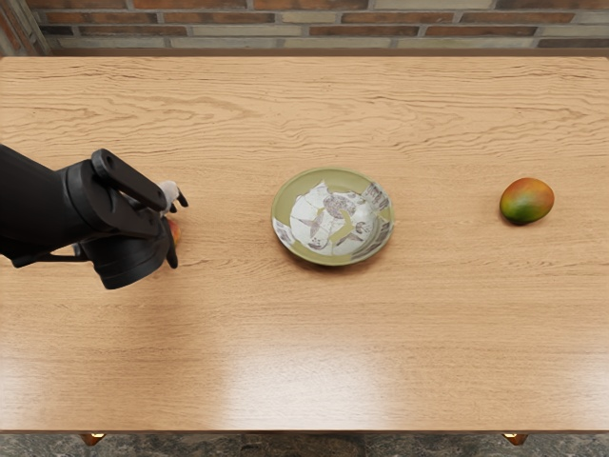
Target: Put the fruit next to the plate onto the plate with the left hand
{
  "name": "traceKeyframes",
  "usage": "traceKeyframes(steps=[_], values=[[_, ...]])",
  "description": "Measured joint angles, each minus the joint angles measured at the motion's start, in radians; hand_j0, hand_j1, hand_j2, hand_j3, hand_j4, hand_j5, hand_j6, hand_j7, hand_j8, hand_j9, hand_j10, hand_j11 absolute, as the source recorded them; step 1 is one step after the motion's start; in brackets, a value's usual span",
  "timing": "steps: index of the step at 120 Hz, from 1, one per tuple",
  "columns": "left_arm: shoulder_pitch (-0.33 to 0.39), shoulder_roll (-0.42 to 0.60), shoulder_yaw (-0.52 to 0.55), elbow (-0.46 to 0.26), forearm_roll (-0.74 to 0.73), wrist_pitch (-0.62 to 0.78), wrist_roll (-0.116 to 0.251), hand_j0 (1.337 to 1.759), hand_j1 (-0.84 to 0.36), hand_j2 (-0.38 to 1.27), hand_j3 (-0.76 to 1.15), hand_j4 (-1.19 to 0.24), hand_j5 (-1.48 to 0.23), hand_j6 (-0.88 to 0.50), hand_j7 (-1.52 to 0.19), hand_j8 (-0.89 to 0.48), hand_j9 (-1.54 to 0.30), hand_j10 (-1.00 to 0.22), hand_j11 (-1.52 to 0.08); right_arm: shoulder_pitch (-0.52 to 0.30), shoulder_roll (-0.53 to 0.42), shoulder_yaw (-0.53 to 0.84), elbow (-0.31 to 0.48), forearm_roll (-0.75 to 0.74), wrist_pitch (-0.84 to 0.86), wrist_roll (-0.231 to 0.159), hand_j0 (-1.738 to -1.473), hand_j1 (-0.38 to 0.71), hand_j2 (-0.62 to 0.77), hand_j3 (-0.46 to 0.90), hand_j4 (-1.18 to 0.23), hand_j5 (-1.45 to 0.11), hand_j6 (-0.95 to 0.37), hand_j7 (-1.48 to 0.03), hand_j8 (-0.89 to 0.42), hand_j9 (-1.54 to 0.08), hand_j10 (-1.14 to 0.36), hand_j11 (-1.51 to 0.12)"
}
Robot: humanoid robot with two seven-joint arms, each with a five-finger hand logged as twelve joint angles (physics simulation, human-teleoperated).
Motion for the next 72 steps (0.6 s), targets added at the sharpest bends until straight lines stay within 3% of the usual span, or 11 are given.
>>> traceKeyframes(steps=[72], values=[[0.02,0.0,0.017,0.016,-0.008,0.001,0.0,1.658,-0.09,0.07,0.0,-0.37,-0.48,-0.37,-0.48,-0.37,-0.48,-0.37,-0.48,0.0,0.0,0.0,0.0,0.0,0.0,0.0,-1.658,-0.32,0.0,0.0,-0.02,-0.03,-0.02,-0.03,-0.02,-0.03,-0.02,-0.03]])
